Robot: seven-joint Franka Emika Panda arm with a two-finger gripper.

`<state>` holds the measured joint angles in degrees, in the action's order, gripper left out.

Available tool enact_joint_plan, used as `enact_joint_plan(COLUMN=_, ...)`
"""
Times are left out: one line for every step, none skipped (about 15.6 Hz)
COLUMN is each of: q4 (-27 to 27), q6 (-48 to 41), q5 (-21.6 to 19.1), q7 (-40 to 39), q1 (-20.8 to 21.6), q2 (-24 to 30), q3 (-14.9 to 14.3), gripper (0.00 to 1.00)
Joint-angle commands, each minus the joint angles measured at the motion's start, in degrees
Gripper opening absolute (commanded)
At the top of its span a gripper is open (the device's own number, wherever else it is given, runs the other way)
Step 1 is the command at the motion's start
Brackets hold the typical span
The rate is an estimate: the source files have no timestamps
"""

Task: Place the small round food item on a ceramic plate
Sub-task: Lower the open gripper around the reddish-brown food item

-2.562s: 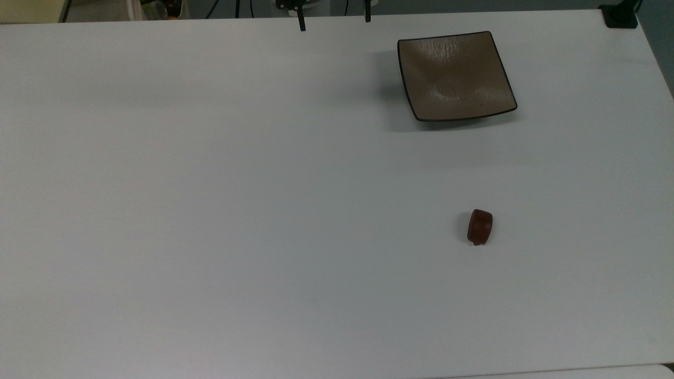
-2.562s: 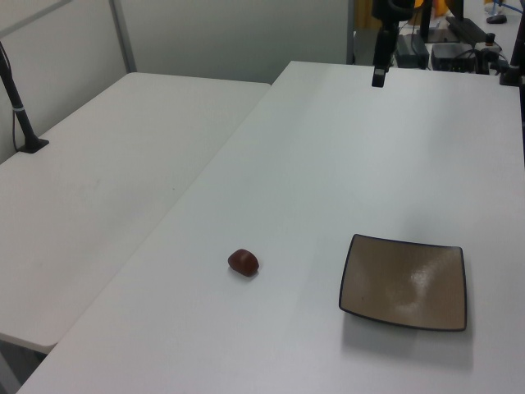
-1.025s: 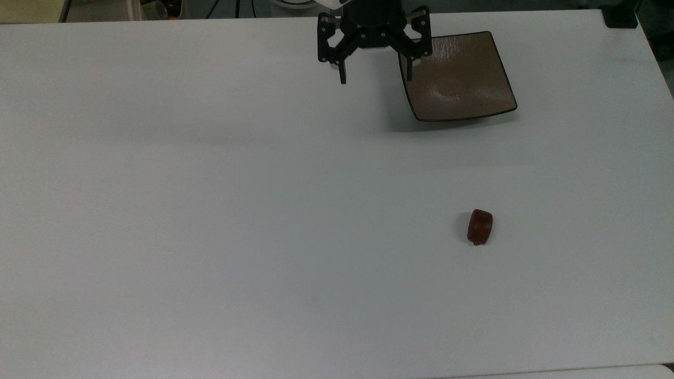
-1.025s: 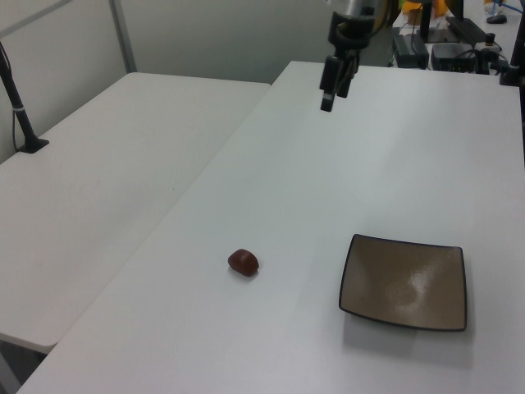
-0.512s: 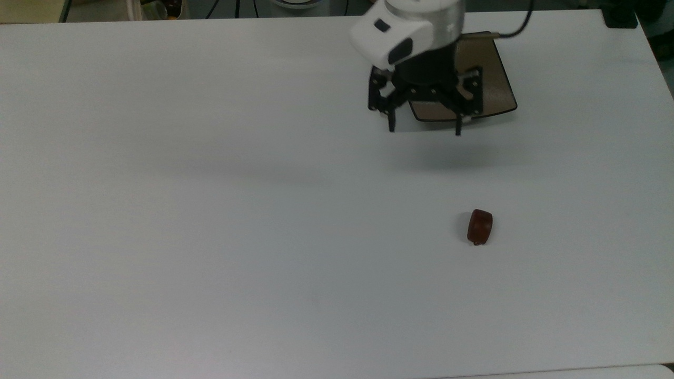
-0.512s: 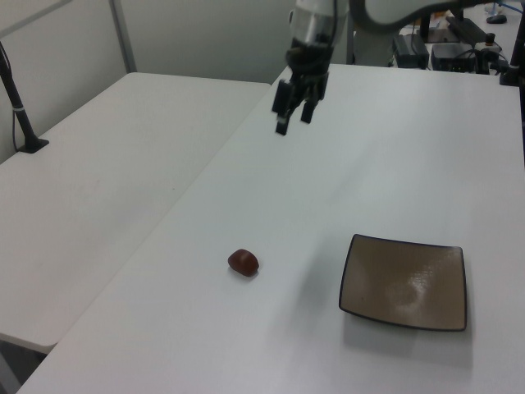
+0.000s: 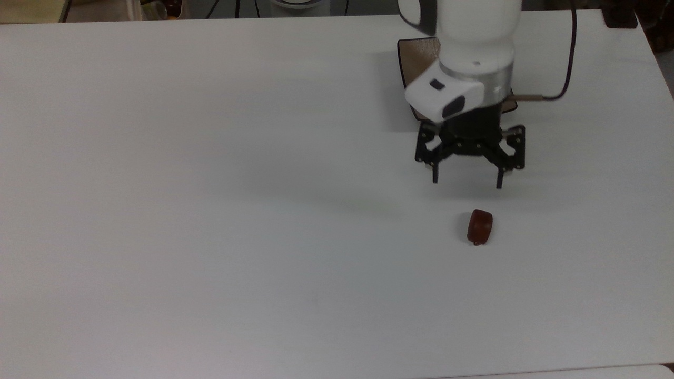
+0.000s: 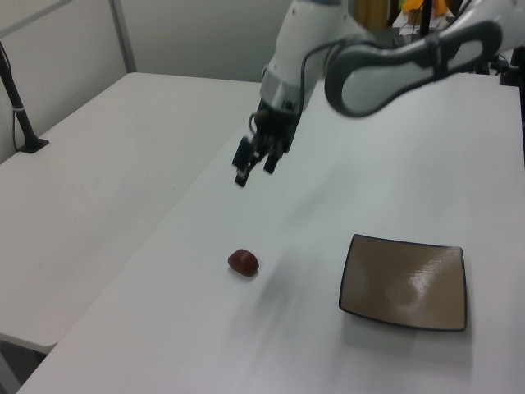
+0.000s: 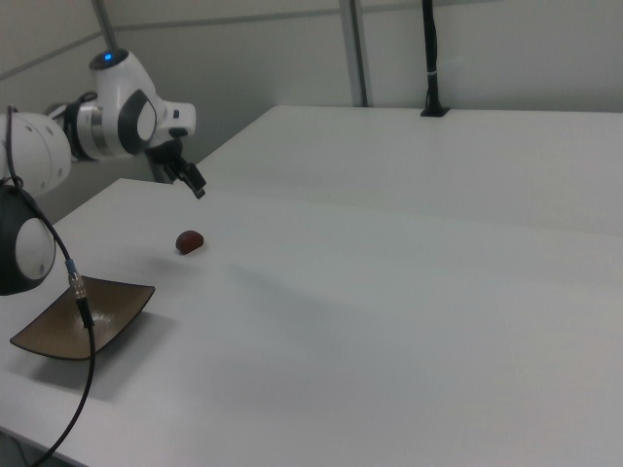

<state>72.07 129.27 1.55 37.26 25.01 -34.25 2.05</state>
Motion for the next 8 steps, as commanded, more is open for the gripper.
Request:
enact_joint_plan(q4=-2.8, q6=4.4, q5=2.6, q7=3.6, q1=1.8, q2=-5.0, q3=-1.0, gripper=1.0)
enact_joint_plan(q4=-2.9, q6=5.8, q5=4.4, q7=4.7, q1=2.3, q2=-6.3, q3=-1.0, gripper=1.0)
enact_joint_plan(q4=-2.9, q6=7.2, q5=5.6, q7=5.4, q1=2.7, q2=-7.1, q3=-1.0, gripper=1.0)
enact_joint_plan(q4=-2.9, q6=8.2, q5=7.0, q7=6.1, q1=3.0, q2=-8.0, q3=-1.0, gripper=1.0)
enact_joint_plan(q4=-2.9, q6=9.0, q5=8.8, q7=7.5, q1=3.3, q2=-8.9, q3=-1.0, gripper=1.0)
enact_joint_plan(q4=-2.9, q6=9.6, q5=9.6, q7=8.2, q1=3.6, q2=-9.4, q3=-1.0, gripper=1.0)
enact_joint_plan(q4=-2.9, q6=10.4, q5=10.0, q7=8.7, q1=3.6, q2=-10.0, q3=-1.0, gripper=1.0)
enact_joint_plan(q4=-2.9, q6=10.7, q5=10.2, q7=8.8, q1=3.6, q2=-10.5, q3=-0.9, gripper=1.0)
